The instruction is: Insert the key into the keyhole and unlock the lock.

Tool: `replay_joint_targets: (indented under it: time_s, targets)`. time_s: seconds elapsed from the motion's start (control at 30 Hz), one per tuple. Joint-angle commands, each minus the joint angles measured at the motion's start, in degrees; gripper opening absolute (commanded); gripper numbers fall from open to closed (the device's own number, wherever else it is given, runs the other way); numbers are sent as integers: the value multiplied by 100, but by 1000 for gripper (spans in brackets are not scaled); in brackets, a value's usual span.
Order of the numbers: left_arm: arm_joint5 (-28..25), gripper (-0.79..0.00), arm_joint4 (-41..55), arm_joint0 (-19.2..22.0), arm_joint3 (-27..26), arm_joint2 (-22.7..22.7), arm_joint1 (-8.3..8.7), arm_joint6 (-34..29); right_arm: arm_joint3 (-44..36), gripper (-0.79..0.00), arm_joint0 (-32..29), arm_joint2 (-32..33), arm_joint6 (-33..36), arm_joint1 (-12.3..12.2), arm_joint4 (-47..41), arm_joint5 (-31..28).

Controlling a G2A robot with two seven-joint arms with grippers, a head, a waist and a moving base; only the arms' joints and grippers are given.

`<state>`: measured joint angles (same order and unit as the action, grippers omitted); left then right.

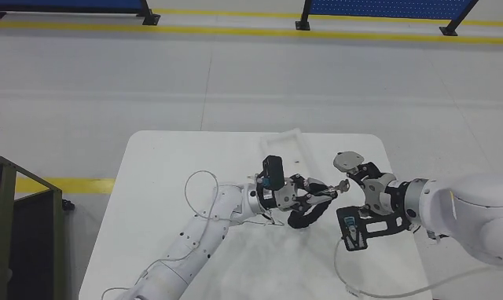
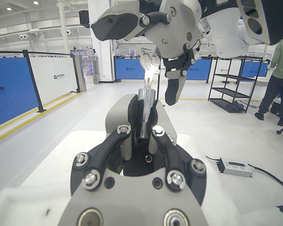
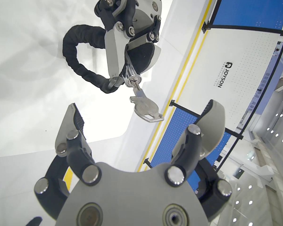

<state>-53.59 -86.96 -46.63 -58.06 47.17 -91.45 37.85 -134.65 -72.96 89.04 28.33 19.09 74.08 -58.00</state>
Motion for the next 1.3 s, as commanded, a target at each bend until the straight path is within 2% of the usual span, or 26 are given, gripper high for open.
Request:
replay_joint_targets:
  time_s: [0.0,0.07,0.13,0.17,0.2,0.23,0.27,0.57,0.83,1.03,1.07,1.27]
  targets:
    - [-56,-785,45,-101,-193,94,56,-340,0,0,-30,-57,-437,-83,460,0]
    - [-181,-785,170,-218,-369,174,103,-578,0,0,-44,-86,-908,-167,860,0]
    - [-209,-785,267,-318,-521,270,149,-797,0,-68,-55,-62,-1380,-236,1202,0]
    - [-221,-785,320,-370,-581,313,169,-881,0,-286,-73,-41,-1586,-267,1355,0]
    - [-217,-785,360,-413,-625,357,190,-975,0,-400,-100,-13,-1760,-295,1495,0]
    - [-220,-785,396,-447,-678,390,207,-1062,0,-406,-136,16,-1914,-321,1618,0]
    - [-232,-785,437,-481,-734,415,222,-1130,0,-456,-177,47,-2042,-347,1748,0]
    - [-248,-785,722,-635,-1048,528,312,-1701,100,-449,-509,490,-2916,-432,2261,0]
    - [-192,-785,864,-674,-1137,472,340,-1878,282,-493,-884,778,-3320,-368,2230,60]
    - [-139,-785,887,-645,-1096,333,332,-1940,353,-613,-1134,983,-3267,-297,1962,97]
    - [-149,-785,904,-637,-1085,304,328,-1930,345,-671,-1170,1015,-3234,-288,1952,81]
    - [-133,-785,938,-565,-1011,208,319,-1869,373,-696,-1353,1249,-3123,-225,1840,44]
